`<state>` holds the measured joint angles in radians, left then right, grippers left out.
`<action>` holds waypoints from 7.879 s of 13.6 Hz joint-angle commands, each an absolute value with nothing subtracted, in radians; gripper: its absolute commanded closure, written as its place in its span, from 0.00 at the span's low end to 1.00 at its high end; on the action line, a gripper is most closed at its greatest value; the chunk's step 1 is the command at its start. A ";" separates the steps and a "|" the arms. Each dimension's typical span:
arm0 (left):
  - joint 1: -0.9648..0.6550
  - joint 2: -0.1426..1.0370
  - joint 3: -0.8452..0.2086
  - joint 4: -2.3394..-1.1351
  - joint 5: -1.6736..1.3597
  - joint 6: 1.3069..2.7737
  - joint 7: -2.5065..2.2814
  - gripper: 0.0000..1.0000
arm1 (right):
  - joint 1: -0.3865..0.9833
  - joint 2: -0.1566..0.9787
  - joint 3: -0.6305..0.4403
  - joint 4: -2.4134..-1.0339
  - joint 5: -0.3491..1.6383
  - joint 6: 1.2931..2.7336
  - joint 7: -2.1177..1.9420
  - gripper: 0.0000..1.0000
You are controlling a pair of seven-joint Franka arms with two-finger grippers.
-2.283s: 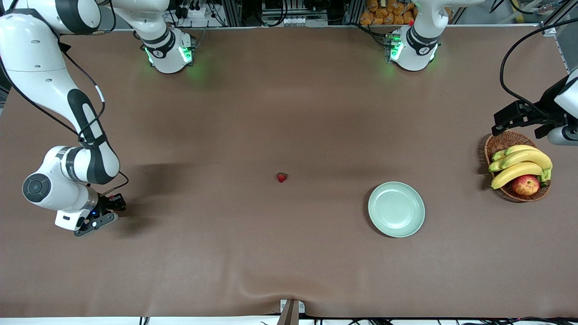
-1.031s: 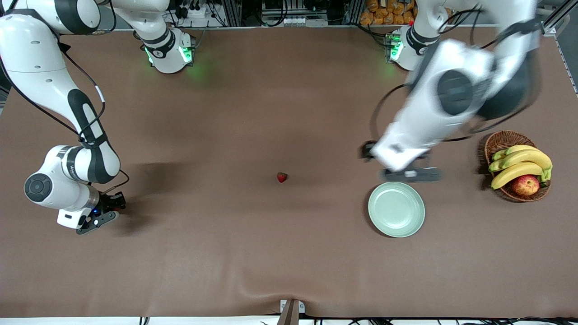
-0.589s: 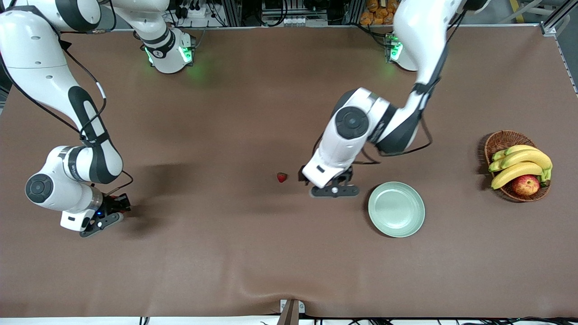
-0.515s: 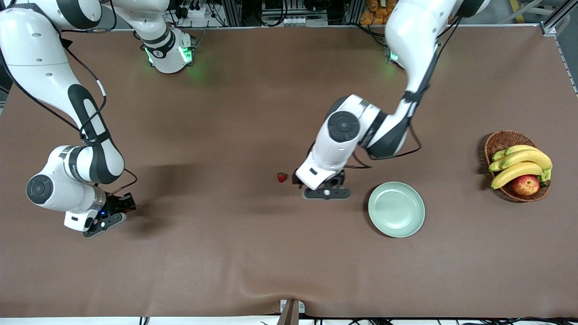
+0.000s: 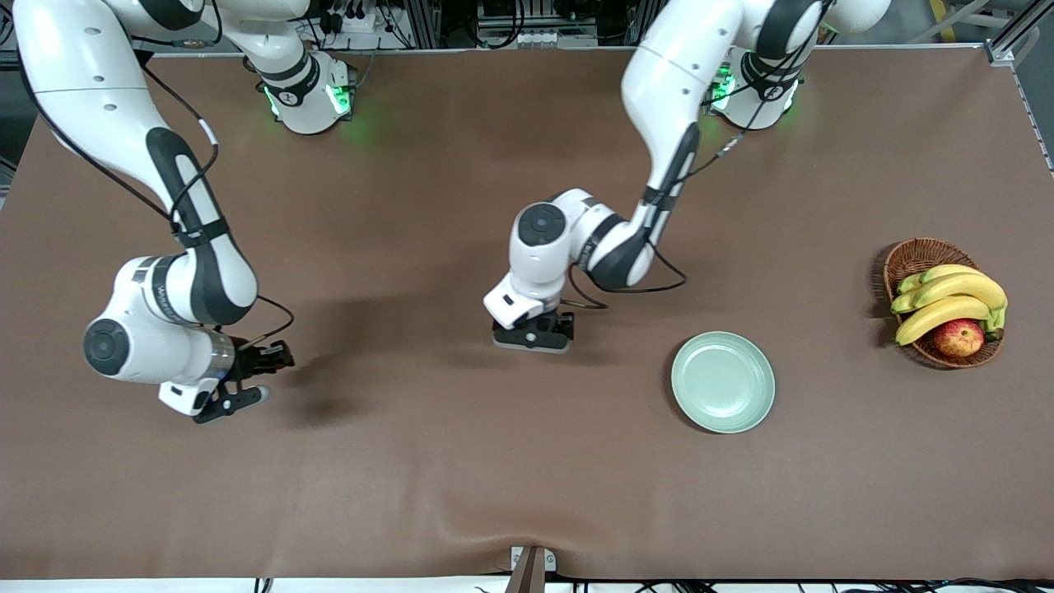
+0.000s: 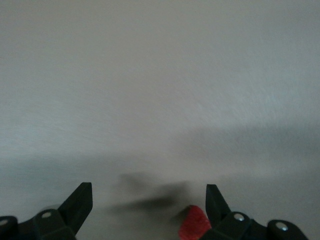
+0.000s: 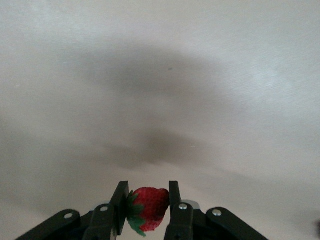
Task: Collect all strawberries into plate
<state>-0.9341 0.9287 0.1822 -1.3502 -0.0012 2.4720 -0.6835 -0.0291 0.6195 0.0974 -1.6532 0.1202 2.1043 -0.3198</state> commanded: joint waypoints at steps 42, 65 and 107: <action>-0.396 0.762 0.161 -1.543 -0.020 2.279 -0.934 0.56 | 0.566 0.716 0.095 -1.658 0.508 2.545 0.474 0.06; -0.946 0.946 0.156 -1.333 0.072 2.611 -1.103 0.00 | -0.193 0.607 0.081 -1.655 -0.106 2.190 -0.471 0.00; -0.371 0.770 0.193 -1.376 0.200 2.227 -1.299 1.00 | 0.250 0.612 0.097 -1.634 0.331 2.038 0.115 0.95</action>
<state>-0.3947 0.7907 0.2059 -1.3420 0.2138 2.2588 -1.2992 0.2077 0.6065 0.1086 -1.6208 0.2687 2.0151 0.0605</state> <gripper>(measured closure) 0.643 0.674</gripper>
